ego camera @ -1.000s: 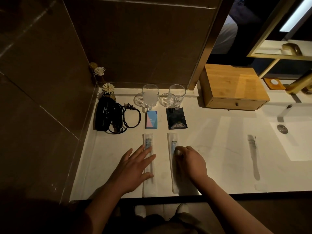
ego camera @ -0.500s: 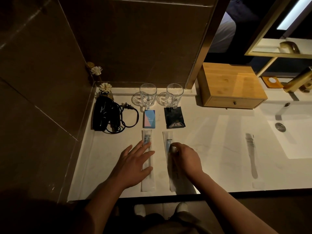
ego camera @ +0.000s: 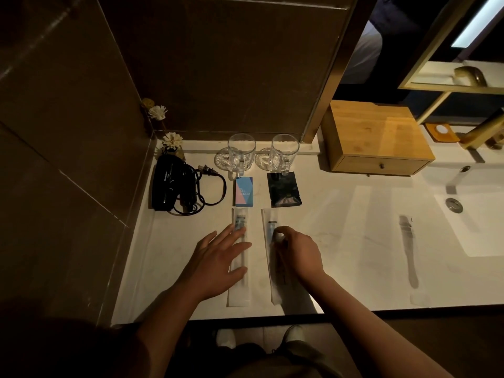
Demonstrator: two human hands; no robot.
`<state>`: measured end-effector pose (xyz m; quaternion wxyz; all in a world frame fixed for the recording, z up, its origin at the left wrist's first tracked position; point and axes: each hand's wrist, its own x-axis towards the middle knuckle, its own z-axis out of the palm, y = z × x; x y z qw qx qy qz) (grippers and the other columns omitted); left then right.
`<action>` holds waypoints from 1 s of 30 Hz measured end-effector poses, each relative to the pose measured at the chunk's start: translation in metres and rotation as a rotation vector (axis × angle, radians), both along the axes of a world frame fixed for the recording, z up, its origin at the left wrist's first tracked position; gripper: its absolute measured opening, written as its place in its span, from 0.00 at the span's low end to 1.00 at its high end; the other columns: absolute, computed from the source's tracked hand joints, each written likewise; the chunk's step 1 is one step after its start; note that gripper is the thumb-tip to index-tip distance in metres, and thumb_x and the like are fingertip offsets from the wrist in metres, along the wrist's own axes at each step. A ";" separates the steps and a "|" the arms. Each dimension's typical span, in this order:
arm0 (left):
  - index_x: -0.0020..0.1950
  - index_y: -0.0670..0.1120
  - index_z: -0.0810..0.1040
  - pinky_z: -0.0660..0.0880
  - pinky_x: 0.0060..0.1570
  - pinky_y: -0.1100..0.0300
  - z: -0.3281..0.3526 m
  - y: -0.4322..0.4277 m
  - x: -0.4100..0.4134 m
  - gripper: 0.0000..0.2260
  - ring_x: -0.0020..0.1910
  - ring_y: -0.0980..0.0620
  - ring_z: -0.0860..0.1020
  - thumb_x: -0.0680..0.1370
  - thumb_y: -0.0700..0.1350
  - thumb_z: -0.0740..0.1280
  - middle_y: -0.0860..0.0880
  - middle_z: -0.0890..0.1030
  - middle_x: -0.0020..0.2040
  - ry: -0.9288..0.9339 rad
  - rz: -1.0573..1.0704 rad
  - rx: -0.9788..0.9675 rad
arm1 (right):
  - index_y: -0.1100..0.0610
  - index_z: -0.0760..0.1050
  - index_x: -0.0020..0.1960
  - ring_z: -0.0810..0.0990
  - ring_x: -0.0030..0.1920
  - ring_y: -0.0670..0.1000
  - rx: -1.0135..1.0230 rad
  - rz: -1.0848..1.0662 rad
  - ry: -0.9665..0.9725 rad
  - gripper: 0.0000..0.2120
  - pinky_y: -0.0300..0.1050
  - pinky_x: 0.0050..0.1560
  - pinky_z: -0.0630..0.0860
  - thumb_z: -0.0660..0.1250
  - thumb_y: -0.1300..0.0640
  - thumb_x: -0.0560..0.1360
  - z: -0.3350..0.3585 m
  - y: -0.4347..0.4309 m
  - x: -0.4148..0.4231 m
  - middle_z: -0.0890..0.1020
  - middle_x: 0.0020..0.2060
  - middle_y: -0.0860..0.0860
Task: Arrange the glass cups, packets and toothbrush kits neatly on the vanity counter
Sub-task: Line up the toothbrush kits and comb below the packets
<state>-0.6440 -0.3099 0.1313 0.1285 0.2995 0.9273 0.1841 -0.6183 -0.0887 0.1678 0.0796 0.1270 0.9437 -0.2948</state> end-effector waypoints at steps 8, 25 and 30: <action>0.74 0.65 0.62 0.44 0.76 0.55 -0.001 -0.004 -0.001 0.25 0.79 0.60 0.44 0.77 0.64 0.58 0.62 0.52 0.80 -0.009 -0.003 0.031 | 0.51 0.77 0.61 0.81 0.47 0.54 -0.033 -0.022 0.022 0.12 0.42 0.48 0.75 0.64 0.56 0.79 -0.004 0.001 -0.001 0.84 0.52 0.52; 0.72 0.53 0.70 0.64 0.69 0.46 -0.017 -0.006 -0.016 0.25 0.72 0.48 0.67 0.78 0.60 0.54 0.50 0.72 0.73 0.090 0.314 0.113 | 0.56 0.76 0.63 0.80 0.50 0.58 0.023 -0.176 0.143 0.16 0.51 0.49 0.78 0.67 0.54 0.77 -0.002 0.048 -0.061 0.80 0.55 0.59; 0.72 0.54 0.70 0.65 0.69 0.46 -0.019 -0.007 -0.018 0.24 0.72 0.48 0.68 0.78 0.60 0.55 0.50 0.72 0.73 0.092 0.306 0.078 | 0.57 0.76 0.63 0.78 0.51 0.58 -0.003 -0.156 0.150 0.15 0.52 0.52 0.78 0.66 0.56 0.77 -0.007 0.045 -0.062 0.80 0.54 0.58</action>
